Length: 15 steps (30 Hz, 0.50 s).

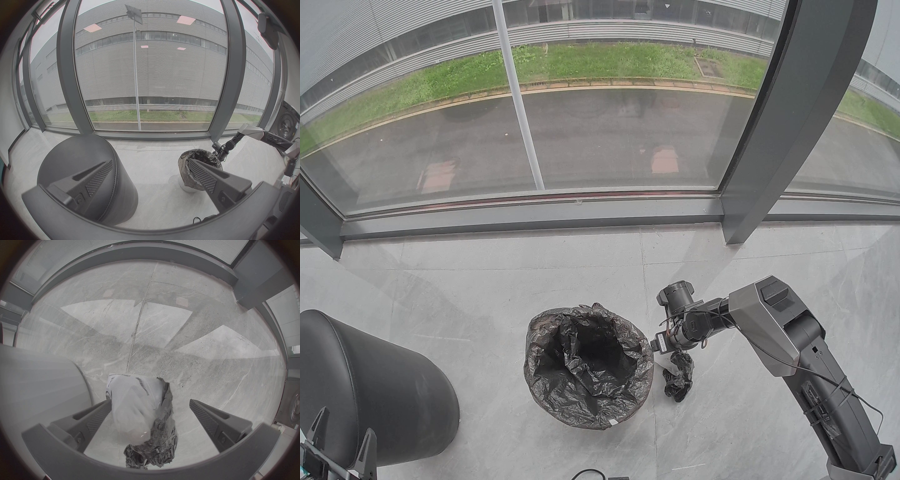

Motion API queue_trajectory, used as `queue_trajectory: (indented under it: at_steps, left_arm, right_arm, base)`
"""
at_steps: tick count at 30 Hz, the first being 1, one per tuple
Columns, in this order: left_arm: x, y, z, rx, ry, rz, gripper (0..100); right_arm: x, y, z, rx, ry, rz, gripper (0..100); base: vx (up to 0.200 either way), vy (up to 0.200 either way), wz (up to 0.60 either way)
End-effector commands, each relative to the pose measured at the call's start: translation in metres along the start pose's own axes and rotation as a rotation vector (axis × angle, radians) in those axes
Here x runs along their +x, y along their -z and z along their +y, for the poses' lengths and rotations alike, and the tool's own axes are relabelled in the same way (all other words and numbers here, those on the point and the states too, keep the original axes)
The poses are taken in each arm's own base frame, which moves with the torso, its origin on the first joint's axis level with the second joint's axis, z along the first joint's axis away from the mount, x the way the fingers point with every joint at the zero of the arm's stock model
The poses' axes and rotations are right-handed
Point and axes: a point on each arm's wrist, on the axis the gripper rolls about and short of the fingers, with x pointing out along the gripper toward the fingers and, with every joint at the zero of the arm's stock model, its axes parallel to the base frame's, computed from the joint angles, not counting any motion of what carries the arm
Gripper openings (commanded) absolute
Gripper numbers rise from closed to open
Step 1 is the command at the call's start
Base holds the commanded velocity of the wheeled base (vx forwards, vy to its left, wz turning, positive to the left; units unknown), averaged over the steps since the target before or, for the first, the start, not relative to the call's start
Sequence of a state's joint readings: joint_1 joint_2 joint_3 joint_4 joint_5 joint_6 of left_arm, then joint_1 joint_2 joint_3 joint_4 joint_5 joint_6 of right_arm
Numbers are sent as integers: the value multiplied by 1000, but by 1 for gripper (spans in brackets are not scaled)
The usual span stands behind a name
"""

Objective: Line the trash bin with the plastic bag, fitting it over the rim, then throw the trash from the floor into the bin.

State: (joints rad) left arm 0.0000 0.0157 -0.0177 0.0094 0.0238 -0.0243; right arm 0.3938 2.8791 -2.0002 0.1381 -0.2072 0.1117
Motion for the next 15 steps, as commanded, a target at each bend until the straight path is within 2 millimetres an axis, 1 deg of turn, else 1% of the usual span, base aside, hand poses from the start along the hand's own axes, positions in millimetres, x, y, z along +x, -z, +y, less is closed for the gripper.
queue_trajectory:
  at_steps: [1, 10, 13, 15]
  left_arm:
    - [0, 4, 0, 0, -1, -1, 100]
    - [0, 4, 0, 0, -1, -1, 100]
    - [0, 4, 0, 0, 1, -1, 100]
    - [0, 4, 0, 0, -1, -1, 100]
  right_arm:
    - [0, 3, 3, -8, -2, 17, 100]
    - [-2, 10, 12, -45, -13, 71, 100]
    - [-3, 12, 19, -58, -20, 74, 100]
    - [-2, 12, 19, -57, -18, 77, 100]
  base:
    - [0, 0, 0]
    - [0, 0, 0]
    - [0, 0, 0]
    - [0, 0, 0]
